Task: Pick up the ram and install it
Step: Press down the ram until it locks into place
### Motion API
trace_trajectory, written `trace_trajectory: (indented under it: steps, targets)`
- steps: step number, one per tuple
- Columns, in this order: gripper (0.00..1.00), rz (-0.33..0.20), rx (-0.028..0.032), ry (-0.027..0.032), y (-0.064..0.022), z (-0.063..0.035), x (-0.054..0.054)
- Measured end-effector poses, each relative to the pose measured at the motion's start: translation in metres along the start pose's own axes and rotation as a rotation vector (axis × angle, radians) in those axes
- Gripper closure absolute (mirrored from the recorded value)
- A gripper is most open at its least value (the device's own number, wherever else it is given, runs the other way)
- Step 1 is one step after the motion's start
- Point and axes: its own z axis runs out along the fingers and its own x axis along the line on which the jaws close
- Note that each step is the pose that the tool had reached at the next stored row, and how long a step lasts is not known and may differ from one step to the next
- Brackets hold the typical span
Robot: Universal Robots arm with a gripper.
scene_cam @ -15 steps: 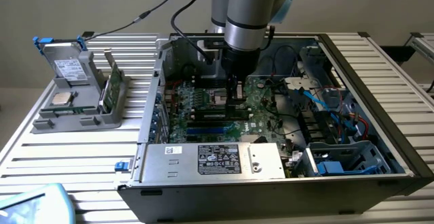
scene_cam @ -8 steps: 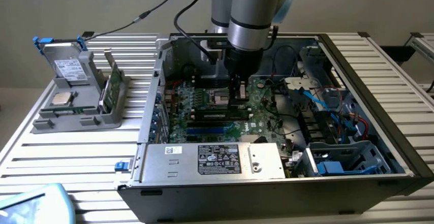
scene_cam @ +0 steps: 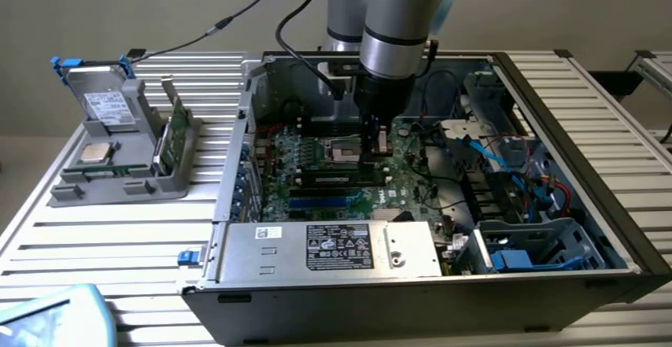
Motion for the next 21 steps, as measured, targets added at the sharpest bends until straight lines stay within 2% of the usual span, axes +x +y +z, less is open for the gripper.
trace_trajectory:
  steps: [21]
  targets:
    - [0.89,0.000,0.0001,0.0000,-0.0005,0.0063,-0.0005]
